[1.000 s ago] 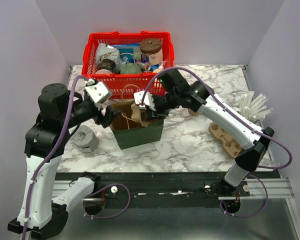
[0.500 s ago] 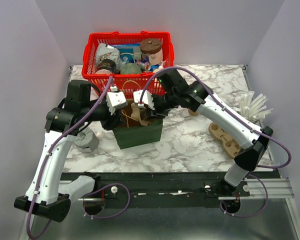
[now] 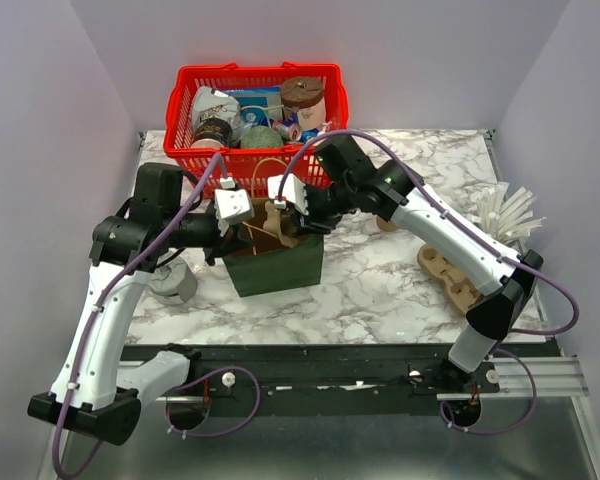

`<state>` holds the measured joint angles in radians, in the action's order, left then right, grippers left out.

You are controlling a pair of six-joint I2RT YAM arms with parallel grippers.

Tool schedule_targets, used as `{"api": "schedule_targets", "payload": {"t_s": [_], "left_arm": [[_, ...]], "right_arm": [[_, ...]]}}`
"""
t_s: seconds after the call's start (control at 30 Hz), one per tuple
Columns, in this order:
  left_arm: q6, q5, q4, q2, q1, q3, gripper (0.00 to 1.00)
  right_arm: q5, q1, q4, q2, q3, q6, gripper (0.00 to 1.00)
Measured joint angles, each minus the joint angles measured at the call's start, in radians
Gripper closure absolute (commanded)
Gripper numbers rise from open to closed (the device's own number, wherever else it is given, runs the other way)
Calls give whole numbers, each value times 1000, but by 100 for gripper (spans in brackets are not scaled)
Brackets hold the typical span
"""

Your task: Pack the takeout coffee

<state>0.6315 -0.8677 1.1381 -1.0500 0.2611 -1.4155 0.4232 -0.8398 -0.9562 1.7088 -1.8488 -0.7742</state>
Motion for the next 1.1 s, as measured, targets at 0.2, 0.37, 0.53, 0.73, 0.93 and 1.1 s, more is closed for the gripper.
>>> {"api": "schedule_targets", "payload": {"t_s": [0.2,0.37,0.53,0.73,0.93,1.1], "left_arm": [[31,129,-16,34,0,-21,30],[38,197,-66,40,0,-31,19],[31,171,-143,40,0,0,33],[51,114,-151,-19,0,-13,89],[138,64,9,-82,0,-123,100],[167,6,127,-50,5,-142,100]], "right_arm": [[-4,4,4,0,0,6,99],[-4,4,5,0,0,8,100],[-4,4,5,0,0,14,100],[-6,4,5,0,0,19,99],[-32,16,7,21,-24,39,99],[-46,42,1,66,-85,41,99]]}}
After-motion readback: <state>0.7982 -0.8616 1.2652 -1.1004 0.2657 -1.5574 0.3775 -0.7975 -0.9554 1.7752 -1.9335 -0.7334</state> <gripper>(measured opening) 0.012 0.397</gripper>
